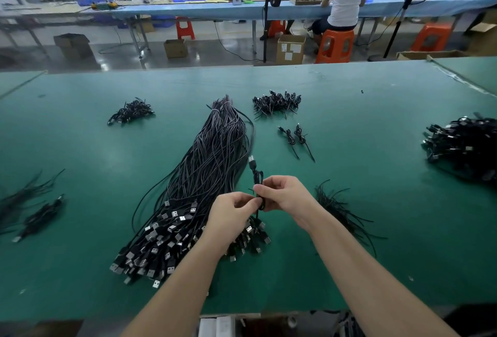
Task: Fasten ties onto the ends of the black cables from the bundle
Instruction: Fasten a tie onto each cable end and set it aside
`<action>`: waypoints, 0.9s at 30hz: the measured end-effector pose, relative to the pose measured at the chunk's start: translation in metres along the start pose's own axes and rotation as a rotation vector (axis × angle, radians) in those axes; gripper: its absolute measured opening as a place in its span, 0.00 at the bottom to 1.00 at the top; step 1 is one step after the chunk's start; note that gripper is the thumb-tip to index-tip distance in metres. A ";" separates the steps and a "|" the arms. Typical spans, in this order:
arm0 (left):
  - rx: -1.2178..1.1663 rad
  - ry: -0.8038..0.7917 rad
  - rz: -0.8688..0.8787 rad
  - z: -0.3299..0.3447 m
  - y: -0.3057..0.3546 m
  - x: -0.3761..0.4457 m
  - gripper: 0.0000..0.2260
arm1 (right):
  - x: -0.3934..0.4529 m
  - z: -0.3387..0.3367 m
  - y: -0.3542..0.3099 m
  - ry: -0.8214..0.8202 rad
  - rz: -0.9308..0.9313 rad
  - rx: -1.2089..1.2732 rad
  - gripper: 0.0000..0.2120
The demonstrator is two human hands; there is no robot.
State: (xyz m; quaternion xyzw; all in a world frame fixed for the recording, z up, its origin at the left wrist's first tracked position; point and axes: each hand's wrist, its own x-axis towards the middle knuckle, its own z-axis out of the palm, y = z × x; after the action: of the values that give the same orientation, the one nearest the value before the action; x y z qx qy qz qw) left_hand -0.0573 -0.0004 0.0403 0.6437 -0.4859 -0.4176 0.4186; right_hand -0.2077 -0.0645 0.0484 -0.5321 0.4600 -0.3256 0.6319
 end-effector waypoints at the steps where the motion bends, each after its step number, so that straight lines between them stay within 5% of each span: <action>1: -0.002 -0.007 -0.005 0.000 0.000 0.001 0.04 | 0.002 0.000 0.001 -0.007 0.001 0.007 0.10; 6: 0.096 0.062 -0.021 0.001 -0.004 0.015 0.06 | 0.017 0.002 0.019 0.138 -0.023 -0.109 0.18; 10: 0.335 0.168 -0.050 0.004 -0.008 0.034 0.10 | 0.029 -0.003 0.056 0.133 -0.177 -1.118 0.17; 12: 0.419 0.179 -0.064 0.008 -0.009 0.045 0.11 | 0.036 -0.007 0.074 0.076 -0.230 -1.324 0.20; 27: 0.355 0.169 -0.206 0.073 0.011 0.183 0.11 | 0.052 -0.001 0.106 0.393 -0.456 -1.340 0.14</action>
State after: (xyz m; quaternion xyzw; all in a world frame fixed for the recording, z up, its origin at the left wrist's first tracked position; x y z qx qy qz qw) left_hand -0.0967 -0.1908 0.0049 0.7862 -0.4466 -0.3104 0.2932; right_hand -0.1978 -0.0884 -0.0671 -0.8186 0.5430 -0.1871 -0.0067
